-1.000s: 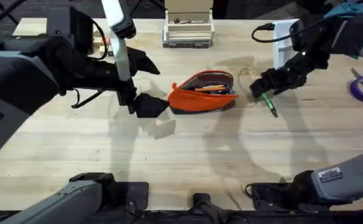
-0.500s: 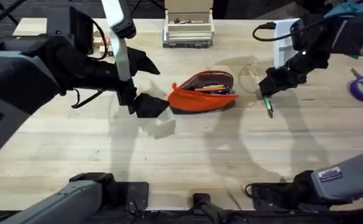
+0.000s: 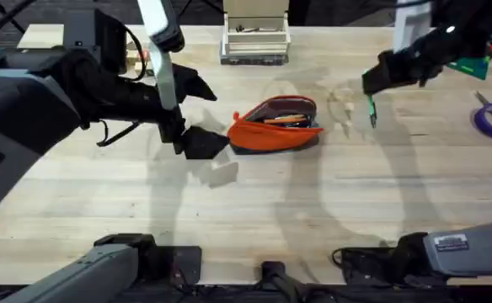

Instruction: Unzip the bag, pick up the pens from the table one at a time and place them inside, then zip the bag closed.

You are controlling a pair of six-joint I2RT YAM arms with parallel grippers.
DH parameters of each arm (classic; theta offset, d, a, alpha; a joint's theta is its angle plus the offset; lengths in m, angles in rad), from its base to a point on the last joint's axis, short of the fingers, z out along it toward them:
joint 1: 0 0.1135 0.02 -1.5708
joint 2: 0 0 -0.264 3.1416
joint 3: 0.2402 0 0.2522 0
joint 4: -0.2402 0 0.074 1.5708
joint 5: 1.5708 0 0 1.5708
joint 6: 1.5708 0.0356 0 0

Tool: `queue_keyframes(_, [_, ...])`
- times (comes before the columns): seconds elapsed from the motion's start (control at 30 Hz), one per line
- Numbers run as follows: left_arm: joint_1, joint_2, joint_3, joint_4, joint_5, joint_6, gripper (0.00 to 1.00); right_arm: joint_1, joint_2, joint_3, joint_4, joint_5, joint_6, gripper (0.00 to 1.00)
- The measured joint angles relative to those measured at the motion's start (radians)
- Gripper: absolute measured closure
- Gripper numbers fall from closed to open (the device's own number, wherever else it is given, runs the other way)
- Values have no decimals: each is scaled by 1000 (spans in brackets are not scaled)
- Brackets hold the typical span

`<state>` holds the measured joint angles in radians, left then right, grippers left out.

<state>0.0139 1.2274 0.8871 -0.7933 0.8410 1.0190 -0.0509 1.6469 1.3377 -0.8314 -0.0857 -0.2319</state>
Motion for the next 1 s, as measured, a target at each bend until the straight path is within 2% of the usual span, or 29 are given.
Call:
queue_keyframes(0.3, [0,0,0,0,0,0,7,0,-132,8,-3,-182,-71,969])
queue_keyframes(0.77, [0,0,0,0,0,0,8,1,-249,8,-4,-586,-404,969])
queue_keyframes(1.0, [0,0,0,0,0,0,7,61,-257,8,-4,-670,-565,969])
